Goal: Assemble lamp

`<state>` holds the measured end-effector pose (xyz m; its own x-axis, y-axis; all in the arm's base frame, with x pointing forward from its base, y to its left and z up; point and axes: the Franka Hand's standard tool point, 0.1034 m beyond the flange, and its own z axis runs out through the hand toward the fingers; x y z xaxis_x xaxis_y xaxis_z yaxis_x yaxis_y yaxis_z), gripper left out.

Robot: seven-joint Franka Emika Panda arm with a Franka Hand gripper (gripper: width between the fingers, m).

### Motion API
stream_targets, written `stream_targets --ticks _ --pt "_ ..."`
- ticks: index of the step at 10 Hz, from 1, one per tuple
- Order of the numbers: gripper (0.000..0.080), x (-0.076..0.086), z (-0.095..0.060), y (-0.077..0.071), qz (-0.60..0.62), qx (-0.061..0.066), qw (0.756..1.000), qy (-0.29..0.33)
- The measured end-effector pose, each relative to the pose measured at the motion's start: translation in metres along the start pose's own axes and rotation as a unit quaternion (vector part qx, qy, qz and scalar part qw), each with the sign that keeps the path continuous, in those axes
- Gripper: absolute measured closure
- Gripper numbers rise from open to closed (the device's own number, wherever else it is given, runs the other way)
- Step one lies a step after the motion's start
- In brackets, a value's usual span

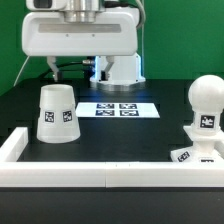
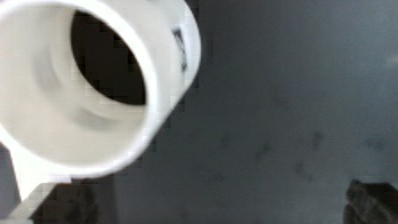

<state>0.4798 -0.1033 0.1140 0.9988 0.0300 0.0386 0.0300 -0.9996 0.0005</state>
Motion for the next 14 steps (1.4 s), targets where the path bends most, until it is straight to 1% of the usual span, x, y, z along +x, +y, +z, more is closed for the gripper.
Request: stream_targets --ticks 2,3,6,7,8,9,10,11,12,13,14 --pt "0.0101 -0.012 0.005 0.004 0.004 -0.002 1.0 0.001" --pt "0.0101 -0.019 0.011 0.003 0.005 -0.003 1.0 0.0" --pt "0.0101 -0.024 0.026 0.004 -0.011 -0.007 1.0 -0.005" --pt "0.0101 -0.026 0.033 0.006 -0.017 -0.008 1.0 -0.008" --pt "0.0101 -0.027 0.037 0.006 -0.019 -0.009 1.0 -0.009" --pt "0.0126 -0.028 0.04 0.006 -0.019 -0.01 1.0 -0.011" --pt "0.0126 -0.029 0.042 0.006 -0.019 -0.01 1.0 -0.013" --pt "0.0305 -0.029 0.042 0.006 -0.019 -0.01 1.0 -0.012" --pt "0.0305 -0.029 0.042 0.005 -0.019 -0.01 1.0 -0.013" --pt "0.0489 -0.029 0.042 0.005 -0.019 -0.01 1.0 -0.013" --pt "0.0624 -0.029 0.042 0.005 -0.019 -0.01 1.0 -0.013"
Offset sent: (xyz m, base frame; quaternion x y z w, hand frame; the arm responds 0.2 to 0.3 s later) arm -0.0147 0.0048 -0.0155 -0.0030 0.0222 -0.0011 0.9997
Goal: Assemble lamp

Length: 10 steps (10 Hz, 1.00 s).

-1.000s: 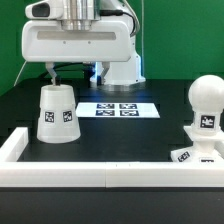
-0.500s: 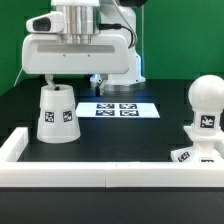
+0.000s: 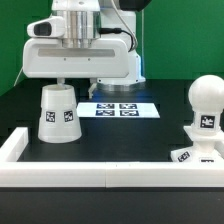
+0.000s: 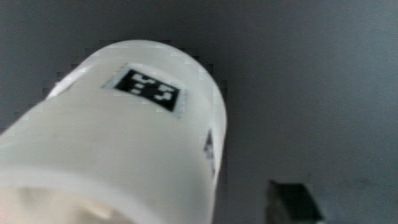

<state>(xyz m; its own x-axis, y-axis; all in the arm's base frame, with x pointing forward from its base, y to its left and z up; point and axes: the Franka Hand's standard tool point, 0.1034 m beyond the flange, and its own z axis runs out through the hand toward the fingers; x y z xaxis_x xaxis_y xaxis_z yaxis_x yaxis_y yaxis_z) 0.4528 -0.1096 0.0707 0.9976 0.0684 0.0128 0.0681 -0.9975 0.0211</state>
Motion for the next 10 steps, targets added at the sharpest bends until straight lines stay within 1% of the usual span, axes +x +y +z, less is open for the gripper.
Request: stream_targets --ticks 1,2,6,7,8,9,10 --pt "0.0624 0.0 0.0 0.0 0.0 0.0 1.0 0.001" --pt "0.0756 0.001 -0.001 0.0 0.0 0.0 1.0 0.001" --pt "0.0756 0.001 -0.001 0.0 0.0 0.0 1.0 0.001" --pt "0.0756 0.001 -0.001 -0.003 0.007 0.001 1.0 0.0" --pt "0.0756 0.007 -0.005 -0.018 0.018 0.005 1.0 0.0" --pt "0.0755 0.017 -0.012 -0.038 0.023 0.011 1.0 -0.002" --pt "0.0755 0.027 -0.017 -0.055 0.039 0.015 0.999 -0.003"
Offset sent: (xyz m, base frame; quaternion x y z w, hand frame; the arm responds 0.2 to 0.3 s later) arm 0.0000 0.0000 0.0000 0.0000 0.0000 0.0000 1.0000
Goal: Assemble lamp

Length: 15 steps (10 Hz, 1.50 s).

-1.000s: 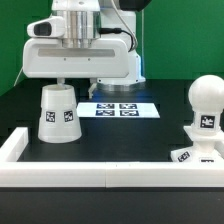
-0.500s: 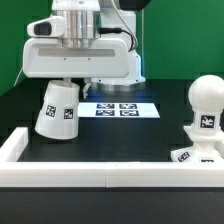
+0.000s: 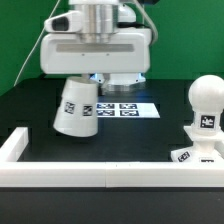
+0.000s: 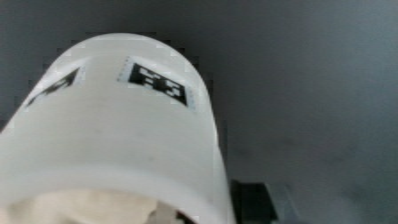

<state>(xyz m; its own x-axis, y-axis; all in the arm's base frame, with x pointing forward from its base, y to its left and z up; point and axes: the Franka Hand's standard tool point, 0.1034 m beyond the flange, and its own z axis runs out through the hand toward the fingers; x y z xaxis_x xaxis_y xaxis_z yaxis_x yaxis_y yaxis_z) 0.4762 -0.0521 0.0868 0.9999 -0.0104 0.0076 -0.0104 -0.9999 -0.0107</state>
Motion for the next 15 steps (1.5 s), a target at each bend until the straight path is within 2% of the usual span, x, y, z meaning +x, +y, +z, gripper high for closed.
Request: stream_targets --ticks 3,5,6,8,11,12,13,15 --pt "0.0755 0.033 -0.019 -0.055 0.026 0.017 1.0 0.0" --pt "0.0755 0.062 -0.042 -0.076 0.04 0.031 0.999 0.012" --pt "0.0755 0.073 -0.053 -0.077 0.052 0.043 0.998 0.018" --pt "0.0755 0.069 -0.047 -0.077 0.051 0.041 0.998 0.015" --pt "0.0755 0.069 -0.048 -0.08 0.054 0.042 0.998 0.015" --pt "0.0755 0.07 -0.058 -0.09 0.061 0.047 0.997 0.01" --pt "0.0755 0.076 -0.077 -0.098 0.063 0.055 0.997 0.004" --pt "0.0755 0.088 -0.108 -0.108 0.074 0.062 0.995 -0.007"
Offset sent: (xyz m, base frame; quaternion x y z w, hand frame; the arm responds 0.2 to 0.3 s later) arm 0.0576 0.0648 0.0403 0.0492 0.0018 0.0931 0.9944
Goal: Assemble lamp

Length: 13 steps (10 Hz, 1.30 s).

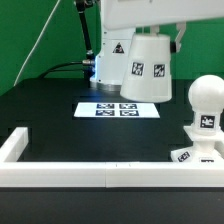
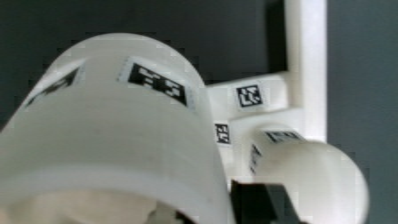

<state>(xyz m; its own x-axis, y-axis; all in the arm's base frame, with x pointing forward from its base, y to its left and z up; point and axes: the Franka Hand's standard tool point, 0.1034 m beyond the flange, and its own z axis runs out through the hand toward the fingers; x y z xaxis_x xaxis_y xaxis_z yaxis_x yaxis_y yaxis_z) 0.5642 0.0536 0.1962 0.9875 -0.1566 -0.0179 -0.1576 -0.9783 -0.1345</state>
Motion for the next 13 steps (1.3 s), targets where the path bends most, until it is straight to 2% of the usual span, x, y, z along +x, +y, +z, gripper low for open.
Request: stream_targets --ticks 1,3,5,6,9,13 --pt "0.0755 0.005 -0.011 -0.009 0.016 0.002 1.0 -0.002" --pt "0.0755 0.015 -0.027 -0.04 0.054 0.003 0.999 0.002" --pt "0.0755 0.026 -0.032 -0.069 0.066 0.006 0.998 0.01" --pt "0.0755 0.035 -0.031 -0.079 0.06 0.008 0.998 0.014" --pt "0.0755 0.043 -0.003 -0.083 0.054 0.005 0.998 0.019" --pt "0.0755 0.043 0.038 -0.075 0.058 -0.002 0.998 0.021"
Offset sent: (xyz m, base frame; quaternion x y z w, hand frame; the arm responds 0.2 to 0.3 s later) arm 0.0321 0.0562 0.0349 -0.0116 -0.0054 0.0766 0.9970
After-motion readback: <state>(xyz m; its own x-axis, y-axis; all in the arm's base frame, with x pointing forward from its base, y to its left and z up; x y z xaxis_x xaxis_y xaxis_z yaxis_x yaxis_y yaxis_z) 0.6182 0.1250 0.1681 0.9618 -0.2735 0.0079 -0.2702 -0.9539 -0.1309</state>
